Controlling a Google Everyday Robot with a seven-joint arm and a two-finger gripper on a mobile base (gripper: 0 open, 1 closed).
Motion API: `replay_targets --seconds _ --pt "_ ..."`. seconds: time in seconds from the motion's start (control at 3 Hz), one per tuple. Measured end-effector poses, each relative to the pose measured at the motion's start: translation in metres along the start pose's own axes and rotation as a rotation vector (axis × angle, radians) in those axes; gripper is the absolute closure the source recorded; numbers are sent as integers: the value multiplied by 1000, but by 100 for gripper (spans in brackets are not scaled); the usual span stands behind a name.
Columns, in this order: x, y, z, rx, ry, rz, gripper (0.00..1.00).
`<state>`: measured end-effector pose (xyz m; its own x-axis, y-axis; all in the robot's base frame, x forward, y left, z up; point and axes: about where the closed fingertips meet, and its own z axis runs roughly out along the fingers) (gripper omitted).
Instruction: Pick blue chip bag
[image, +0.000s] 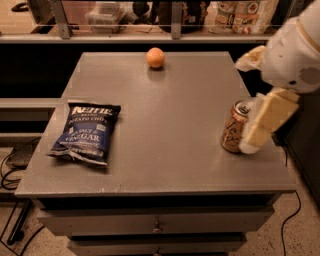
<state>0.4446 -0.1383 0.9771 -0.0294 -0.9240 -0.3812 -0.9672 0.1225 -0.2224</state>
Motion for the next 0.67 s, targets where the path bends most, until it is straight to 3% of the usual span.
replay_targets --seconds 0.67 --pt "-110 12 42 -92 -167 -132 0"
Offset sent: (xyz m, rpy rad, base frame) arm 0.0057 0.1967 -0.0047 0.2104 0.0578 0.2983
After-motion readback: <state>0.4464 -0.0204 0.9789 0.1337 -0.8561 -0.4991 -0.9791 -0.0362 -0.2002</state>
